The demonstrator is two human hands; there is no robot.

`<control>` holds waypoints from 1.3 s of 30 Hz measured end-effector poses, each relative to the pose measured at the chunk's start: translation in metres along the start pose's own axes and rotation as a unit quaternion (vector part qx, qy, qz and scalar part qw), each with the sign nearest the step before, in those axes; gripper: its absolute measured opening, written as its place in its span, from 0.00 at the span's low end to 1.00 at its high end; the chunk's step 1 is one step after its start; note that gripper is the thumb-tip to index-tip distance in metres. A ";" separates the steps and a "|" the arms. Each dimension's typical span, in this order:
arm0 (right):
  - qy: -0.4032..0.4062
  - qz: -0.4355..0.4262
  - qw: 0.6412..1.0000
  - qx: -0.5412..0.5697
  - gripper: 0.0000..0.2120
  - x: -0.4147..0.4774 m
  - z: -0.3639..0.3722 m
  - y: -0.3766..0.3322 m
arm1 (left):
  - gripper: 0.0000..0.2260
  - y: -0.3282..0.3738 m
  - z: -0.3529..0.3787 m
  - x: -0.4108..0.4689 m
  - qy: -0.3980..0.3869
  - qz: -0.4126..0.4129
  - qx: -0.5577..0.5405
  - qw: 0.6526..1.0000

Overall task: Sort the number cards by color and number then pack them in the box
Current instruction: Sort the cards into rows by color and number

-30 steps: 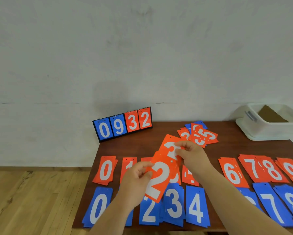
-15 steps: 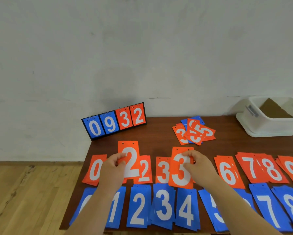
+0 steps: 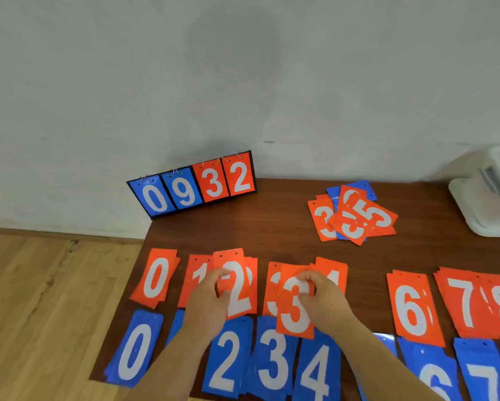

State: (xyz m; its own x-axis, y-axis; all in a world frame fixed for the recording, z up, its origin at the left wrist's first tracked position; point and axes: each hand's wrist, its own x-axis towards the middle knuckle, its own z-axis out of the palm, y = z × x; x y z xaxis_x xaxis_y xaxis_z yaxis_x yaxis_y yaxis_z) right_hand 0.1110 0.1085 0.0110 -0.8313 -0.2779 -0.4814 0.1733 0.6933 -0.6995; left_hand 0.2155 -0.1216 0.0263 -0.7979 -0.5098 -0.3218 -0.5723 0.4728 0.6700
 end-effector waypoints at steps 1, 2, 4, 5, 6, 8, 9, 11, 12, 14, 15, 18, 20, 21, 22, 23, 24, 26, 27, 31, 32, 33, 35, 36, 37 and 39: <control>0.000 0.013 1.000 0.005 0.12 0.006 0.006 -0.001 | 0.17 -0.004 0.002 0.008 -0.013 0.000 0.009 1.000; 0.004 0.027 1.000 0.009 0.13 0.012 0.011 -0.002 | 0.17 -0.008 0.004 0.017 -0.028 0.002 0.023 0.999; 0.017 0.045 0.999 0.009 0.14 0.025 0.022 -0.005 | 0.17 -0.014 0.008 0.035 -0.058 0.014 0.052 0.997; 0.023 0.050 0.998 0.003 0.15 0.032 0.027 -0.007 | 0.17 -0.016 0.010 0.043 -0.069 0.019 0.061 0.996; 0.027 0.054 0.998 -0.007 0.15 0.038 0.031 -0.009 | 0.17 -0.017 0.012 0.051 -0.082 0.021 0.068 0.994; 0.022 0.066 0.997 -0.029 0.16 0.051 0.041 -0.015 | 0.16 -0.022 0.017 0.065 -0.111 0.019 0.082 0.990; 0.016 0.072 0.996 -0.044 0.16 0.056 0.046 -0.017 | 0.16 -0.025 0.020 0.071 -0.121 0.021 0.094 0.988; 0.003 0.089 0.992 -0.084 0.19 0.065 0.054 -0.020 | 0.17 -0.031 0.025 0.080 -0.134 0.030 0.127 0.982; -0.005 0.100 0.989 -0.109 0.20 0.067 0.058 -0.020 | 0.18 -0.033 0.027 0.083 -0.132 0.049 0.163 0.976; 0.001 0.096 0.978 -0.185 0.21 0.068 0.064 -0.016 | 0.18 -0.038 0.032 0.085 -0.115 0.106 0.250 0.956; 0.016 0.082 0.970 -0.230 0.20 0.067 0.065 -0.014 | 0.18 -0.038 0.032 0.086 -0.104 0.122 0.273 0.949; 0.055 0.054 0.947 -0.311 0.18 0.064 0.066 -0.013 | 0.19 -0.041 0.033 0.087 -0.096 0.127 0.303 0.940; 0.058 0.054 0.945 -0.317 0.19 0.064 0.066 -0.016 | 0.19 -0.041 0.031 0.088 -0.106 0.126 0.311 0.936; 0.053 0.056 0.946 -0.316 0.19 0.064 0.066 -0.018 | 0.19 -0.040 0.031 0.089 -0.112 0.127 0.310 0.936; 0.046 0.061 0.948 -0.309 0.20 0.064 0.065 -0.019 | 0.19 -0.039 0.030 0.090 -0.118 0.126 0.309 0.935; 0.042 0.067 0.952 -0.297 0.21 0.064 0.064 -0.020 | 0.19 -0.038 0.029 0.091 -0.123 0.125 0.309 0.935; 0.040 0.073 0.956 -0.282 0.22 0.064 0.062 -0.021 | 0.19 -0.036 0.028 0.093 -0.127 0.122 0.310 0.934; 0.052 0.075 0.961 -0.260 0.23 0.060 0.057 -0.022 | 0.19 -0.033 0.024 0.095 -0.126 0.113 0.304 0.938; 0.062 0.073 0.962 -0.255 0.23 0.058 0.054 -0.021 | 0.20 -0.031 0.023 0.097 -0.123 0.108 0.298 0.940; 0.091 0.076 0.966 -0.229 0.23 0.043 0.030 -0.015 | 0.21 -0.020 0.018 0.098 -0.109 0.104 0.284 0.947; 0.101 0.078 0.966 -0.223 0.23 0.039 0.023 -0.013 | 0.20 -0.016 0.018 0.097 -0.103 0.109 0.285 0.947; 0.111 0.079 0.966 -0.217 0.23 0.035 0.016 -0.010 | 0.20 -0.011 0.018 0.095 -0.095 0.113 0.289 0.946; 0.135 0.079 0.966 -0.206 0.24 0.025 0.000 -0.002 | 0.20 0.000 0.020 0.089 -0.071 0.119 0.293 0.946; 0.147 0.077 0.966 -0.201 0.24 0.020 -0.008 0.002 | 0.20 0.005 0.021 0.084 -0.056 0.123 0.295 0.946; 0.157 0.074 0.965 -0.196 0.24 0.015 -0.017 0.008 | 0.20 0.010 0.023 0.080 -0.043 0.128 0.299 0.945; 0.173 0.069 0.965 -0.183 0.26 0.006 -0.038 0.020 | 0.23 0.022 0.029 0.067 -0.030 0.127 0.297 0.946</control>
State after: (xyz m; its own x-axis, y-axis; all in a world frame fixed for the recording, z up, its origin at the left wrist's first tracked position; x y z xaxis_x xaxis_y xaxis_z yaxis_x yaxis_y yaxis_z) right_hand 0.0897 0.1459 0.0145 -0.9514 0.0293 -0.3067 0.1495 0.9143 -0.3764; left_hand 0.1437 -0.1249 -0.0002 -0.9229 -0.2924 -0.2504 -0.3523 0.9039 0.2428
